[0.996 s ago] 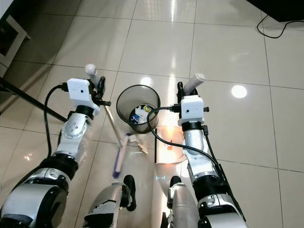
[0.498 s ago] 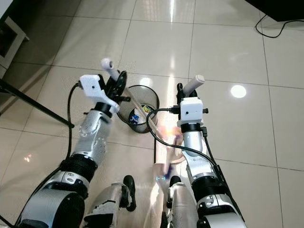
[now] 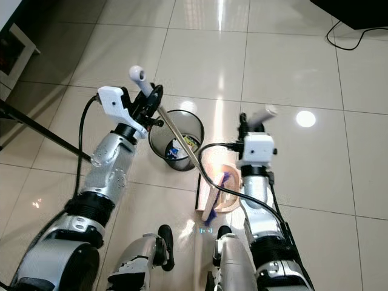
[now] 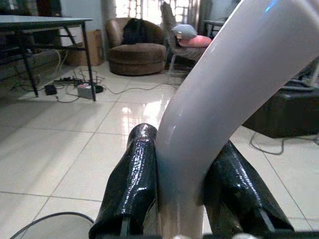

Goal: Sweep floor

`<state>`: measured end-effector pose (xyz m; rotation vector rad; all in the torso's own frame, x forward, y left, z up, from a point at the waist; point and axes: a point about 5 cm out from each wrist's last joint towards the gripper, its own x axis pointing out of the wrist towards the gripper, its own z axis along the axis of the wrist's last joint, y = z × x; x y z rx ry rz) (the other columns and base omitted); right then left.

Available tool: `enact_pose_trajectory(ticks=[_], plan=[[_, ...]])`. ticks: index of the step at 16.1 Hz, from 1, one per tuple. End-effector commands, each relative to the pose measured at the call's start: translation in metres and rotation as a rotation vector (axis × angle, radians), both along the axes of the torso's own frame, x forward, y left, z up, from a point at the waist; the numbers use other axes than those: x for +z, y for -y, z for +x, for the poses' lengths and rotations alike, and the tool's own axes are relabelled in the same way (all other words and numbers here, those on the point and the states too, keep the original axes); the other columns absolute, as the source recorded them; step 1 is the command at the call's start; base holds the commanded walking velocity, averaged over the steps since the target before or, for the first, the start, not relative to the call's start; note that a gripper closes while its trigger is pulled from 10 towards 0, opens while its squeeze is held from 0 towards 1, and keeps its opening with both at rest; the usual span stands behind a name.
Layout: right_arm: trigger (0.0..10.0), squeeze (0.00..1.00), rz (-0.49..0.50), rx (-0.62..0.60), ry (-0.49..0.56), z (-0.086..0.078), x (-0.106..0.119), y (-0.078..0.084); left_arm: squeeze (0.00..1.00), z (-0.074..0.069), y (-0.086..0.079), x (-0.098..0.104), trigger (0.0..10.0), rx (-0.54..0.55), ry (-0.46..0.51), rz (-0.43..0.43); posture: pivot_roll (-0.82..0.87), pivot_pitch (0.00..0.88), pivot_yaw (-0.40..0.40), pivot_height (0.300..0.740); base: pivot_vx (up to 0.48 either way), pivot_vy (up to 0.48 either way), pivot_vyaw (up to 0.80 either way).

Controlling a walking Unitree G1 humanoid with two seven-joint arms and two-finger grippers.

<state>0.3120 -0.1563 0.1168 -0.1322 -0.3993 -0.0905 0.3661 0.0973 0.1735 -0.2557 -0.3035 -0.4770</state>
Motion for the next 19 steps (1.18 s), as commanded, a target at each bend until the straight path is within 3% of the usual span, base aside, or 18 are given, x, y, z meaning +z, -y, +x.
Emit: enact_pose_trajectory(ticks=[1, 5, 7, 11, 12, 13, 14, 19], plan=[[10.0, 0.0, 0.018, -0.008, -0.041, -0.006, -0.009, 0.003, 0.0, 0.001, -0.005, 0.009, 10.0, -0.023, 0.03, -0.014, 0.08, 0.249, 0.145, 0.74, 0.0, 0.0, 0.0], [10.0, 0.0, 0.043, -0.061, -0.031, -0.011, -0.006, 0.021, 0.0, 0.004, -0.03, 0.02, 10.0, -0.035, 0.054, 0.045, 0.06, 0.212, 0.146, 0.74, 0.0, 0.0, 0.0], [10.0, 0.0, 0.065, -0.065, -0.033, -0.017, -0.004, 0.03, 0.0, 0.001, -0.055, 0.026, 10.0, -0.049, 0.059, 0.066, 0.05, 0.189, 0.141, 0.74, 0.0, 0.0, 0.0], [10.0, 0.0, 0.065, -0.056, -0.032, -0.023, -0.002, 0.035, 0.0, -0.005, -0.069, 0.029, 10.0, -0.078, 0.043, 0.046, 0.04, 0.179, 0.14, 0.74, 0.0, 0.0, 0.0], [10.0, 0.0, 0.074, -0.063, -0.029, -0.03, 0.0, 0.042, 0.0, -0.013, -0.088, 0.03, 10.0, -0.108, 0.039, 0.093, 0.05, 0.157, 0.128, 0.74, 0.0, 0.0, 0.0], [10.0, 0.0, 0.078, -0.065, -0.028, -0.033, 0.001, 0.045, 0.0, -0.016, -0.095, 0.03, 10.0, -0.117, 0.037, 0.125, 0.05, 0.157, 0.128, 0.74, 0.0, 0.0, 0.0], [10.0, 0.0, 0.071, -0.035, -0.024, -0.038, 0.008, 0.046, 0.0, -0.023, -0.111, 0.025, 10.0, -0.128, 0.026, 0.232, 0.05, 0.142, 0.122, 0.74, 0.0, 0.0, 0.0], [10.0, 0.0, 0.045, 0.045, 0.019, -0.045, 0.039, 0.046, 0.0, -0.041, -0.138, 0.001, 10.0, -0.152, -0.068, 0.413, 0.02, 0.126, 0.122, 0.74, 0.0, 0.0, 0.0]])
